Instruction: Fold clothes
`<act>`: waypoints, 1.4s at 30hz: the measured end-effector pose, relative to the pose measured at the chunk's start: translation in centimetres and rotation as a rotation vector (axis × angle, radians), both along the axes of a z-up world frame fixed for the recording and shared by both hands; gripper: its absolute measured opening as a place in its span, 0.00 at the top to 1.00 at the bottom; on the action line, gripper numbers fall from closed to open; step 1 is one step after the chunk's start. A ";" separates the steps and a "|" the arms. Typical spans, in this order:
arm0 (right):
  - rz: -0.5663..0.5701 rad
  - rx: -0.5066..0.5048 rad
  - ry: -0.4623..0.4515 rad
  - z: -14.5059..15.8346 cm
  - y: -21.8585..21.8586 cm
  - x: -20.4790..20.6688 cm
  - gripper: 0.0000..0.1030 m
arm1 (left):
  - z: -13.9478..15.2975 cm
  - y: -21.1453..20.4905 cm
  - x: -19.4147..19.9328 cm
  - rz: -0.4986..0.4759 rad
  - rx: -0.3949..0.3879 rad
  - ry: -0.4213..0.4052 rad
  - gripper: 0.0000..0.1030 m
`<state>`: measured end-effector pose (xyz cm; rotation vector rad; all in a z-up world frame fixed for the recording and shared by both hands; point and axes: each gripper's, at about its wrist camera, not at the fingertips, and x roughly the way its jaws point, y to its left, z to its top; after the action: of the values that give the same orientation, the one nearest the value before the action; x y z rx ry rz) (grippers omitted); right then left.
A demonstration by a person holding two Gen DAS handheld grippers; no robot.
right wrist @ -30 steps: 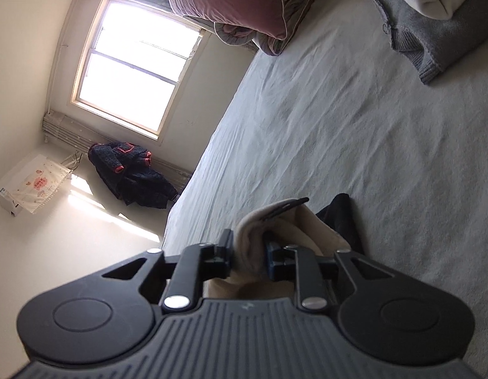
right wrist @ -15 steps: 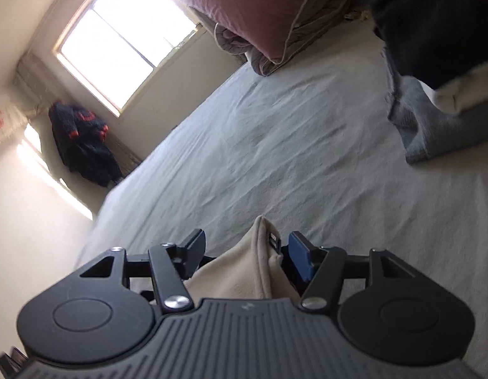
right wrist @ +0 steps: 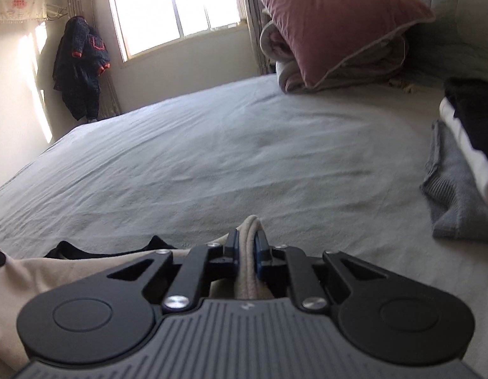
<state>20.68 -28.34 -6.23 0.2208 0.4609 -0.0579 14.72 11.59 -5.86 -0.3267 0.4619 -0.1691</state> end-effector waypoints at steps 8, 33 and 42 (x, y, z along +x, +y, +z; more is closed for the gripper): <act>-0.053 -0.146 -0.040 -0.1 1.0 0.6 0.90 | -0.4 -2.2 2.8 0.041 0.157 0.015 0.89; -0.132 0.444 0.249 3.8 -5.4 -7.3 0.38 | 1.7 5.1 -5.1 0.075 -0.445 0.491 0.20; -0.152 0.758 0.295 0.2 -4.8 -7.8 0.38 | -3.2 3.6 -5.9 0.093 -0.675 0.498 0.23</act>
<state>12.86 -33.11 -6.05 1.0019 0.7472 -0.0626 8.83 15.15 -9.05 -1.0651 0.8777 -0.1487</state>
